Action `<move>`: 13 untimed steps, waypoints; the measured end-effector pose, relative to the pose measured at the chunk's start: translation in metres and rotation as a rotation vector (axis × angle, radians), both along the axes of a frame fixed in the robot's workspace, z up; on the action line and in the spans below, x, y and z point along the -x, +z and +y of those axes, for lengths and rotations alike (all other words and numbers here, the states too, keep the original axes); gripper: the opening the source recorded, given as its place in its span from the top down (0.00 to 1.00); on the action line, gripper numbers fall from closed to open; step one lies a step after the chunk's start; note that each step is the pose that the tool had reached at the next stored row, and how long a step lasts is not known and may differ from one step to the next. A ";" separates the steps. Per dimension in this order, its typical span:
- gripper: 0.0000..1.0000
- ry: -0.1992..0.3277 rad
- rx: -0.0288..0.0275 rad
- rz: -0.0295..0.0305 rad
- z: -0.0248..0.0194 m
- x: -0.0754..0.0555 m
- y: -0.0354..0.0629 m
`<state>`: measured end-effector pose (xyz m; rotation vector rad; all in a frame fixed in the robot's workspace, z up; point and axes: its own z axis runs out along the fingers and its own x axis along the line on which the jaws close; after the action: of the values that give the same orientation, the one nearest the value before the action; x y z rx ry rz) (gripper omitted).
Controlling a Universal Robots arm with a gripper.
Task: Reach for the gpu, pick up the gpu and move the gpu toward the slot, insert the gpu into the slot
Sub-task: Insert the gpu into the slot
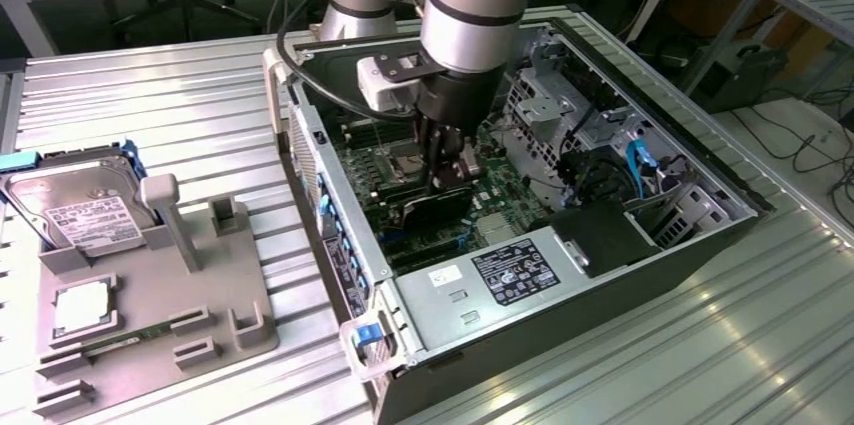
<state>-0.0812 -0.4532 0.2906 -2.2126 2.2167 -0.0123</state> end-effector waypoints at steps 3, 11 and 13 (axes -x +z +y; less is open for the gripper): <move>0.89 0.000 0.0002 0.0000 0.0000 0.000 0.0001; 0.89 0.000 0.0001 0.0000 0.0000 0.000 0.0000; 0.89 0.000 0.0001 0.0001 0.0000 0.000 0.0000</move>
<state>-0.0812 -0.4532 0.2907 -2.2127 2.2168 -0.0124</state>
